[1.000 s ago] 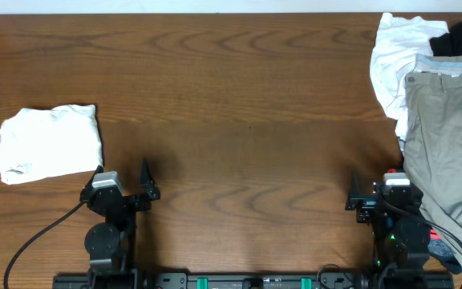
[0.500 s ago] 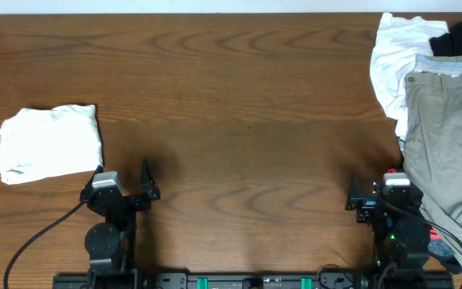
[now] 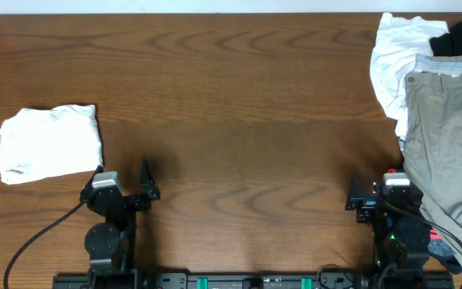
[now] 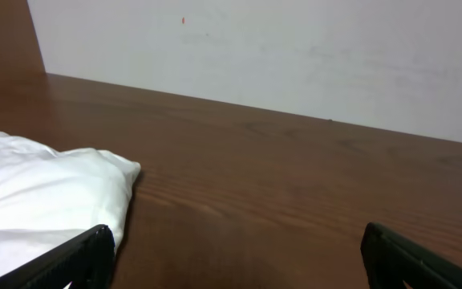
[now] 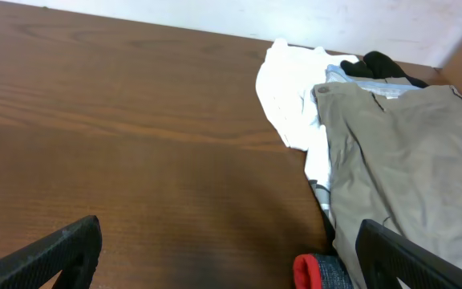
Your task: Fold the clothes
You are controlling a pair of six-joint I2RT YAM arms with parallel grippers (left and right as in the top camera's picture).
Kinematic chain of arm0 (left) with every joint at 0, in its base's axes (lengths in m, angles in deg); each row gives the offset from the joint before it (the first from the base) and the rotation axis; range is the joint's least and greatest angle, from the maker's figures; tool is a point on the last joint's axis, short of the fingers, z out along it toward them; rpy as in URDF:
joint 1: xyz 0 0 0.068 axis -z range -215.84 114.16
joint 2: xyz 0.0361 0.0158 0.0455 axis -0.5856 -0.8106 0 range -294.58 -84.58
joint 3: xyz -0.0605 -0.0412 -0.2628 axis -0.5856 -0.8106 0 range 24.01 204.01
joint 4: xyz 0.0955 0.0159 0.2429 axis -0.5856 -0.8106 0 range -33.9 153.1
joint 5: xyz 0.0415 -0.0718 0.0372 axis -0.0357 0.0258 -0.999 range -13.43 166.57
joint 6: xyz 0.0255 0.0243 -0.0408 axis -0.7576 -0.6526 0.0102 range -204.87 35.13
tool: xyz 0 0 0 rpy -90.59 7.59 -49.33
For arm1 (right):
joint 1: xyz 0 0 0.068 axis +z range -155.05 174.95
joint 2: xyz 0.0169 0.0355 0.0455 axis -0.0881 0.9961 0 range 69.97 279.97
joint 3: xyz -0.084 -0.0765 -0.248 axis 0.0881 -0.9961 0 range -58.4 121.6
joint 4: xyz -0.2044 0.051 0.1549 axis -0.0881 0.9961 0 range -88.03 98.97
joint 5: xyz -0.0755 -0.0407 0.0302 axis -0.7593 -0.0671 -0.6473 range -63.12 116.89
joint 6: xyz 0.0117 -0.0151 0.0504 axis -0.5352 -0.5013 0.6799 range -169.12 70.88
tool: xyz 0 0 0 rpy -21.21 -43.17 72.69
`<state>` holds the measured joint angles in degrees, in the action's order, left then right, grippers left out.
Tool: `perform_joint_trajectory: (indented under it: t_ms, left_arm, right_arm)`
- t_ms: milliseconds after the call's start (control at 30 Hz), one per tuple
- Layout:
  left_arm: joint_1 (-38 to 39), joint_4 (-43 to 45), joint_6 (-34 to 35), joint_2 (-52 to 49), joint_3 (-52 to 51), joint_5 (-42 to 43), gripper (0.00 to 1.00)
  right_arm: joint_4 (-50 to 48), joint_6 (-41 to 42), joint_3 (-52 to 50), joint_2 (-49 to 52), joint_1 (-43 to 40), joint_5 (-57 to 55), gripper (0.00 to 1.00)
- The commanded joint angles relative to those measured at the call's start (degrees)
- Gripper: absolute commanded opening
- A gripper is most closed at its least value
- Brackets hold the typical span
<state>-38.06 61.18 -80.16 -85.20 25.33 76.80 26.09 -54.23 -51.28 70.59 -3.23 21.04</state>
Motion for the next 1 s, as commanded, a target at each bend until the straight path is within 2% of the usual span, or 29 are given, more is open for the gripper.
perform_joint_trajectory:
  t_ms: [0,567,667,733,867,967]
  left_arm:
    - [-0.3,-2.3,0.5,0.4,-1.1,-0.9,0.98]
    - [-0.3,-2.3,0.5,0.4,-1.1,-0.9,0.98]
    - [-0.3,-2.3,0.8,0.4,-1.1,-0.7,0.98]
    - [-0.3,-2.3,4.3,0.3,-1.0,-0.5,0.98]
    - [-0.3,-5.3,6.7,-0.4,1.7,7.2,0.98]
    - [-0.3,-10.9,6.8,-2.1,5.6,9.1,0.98]
  right_arm:
    - [0.1,-0.8,-0.1,-0.3,-0.4,0.1,0.99]
    - [-0.5,-0.3,-0.1,-0.3,-0.4,0.2,0.99]
    - [0.2,6.8,-0.1,0.0,-0.4,0.6,0.99]
    - [0.1,11.1,-0.1,0.1,-0.4,2.4,0.99]
    - [0.7,13.2,1.2,0.1,-0.4,11.5,0.99]
    - [3.3,14.6,3.7,0.3,-0.4,10.6,0.99]
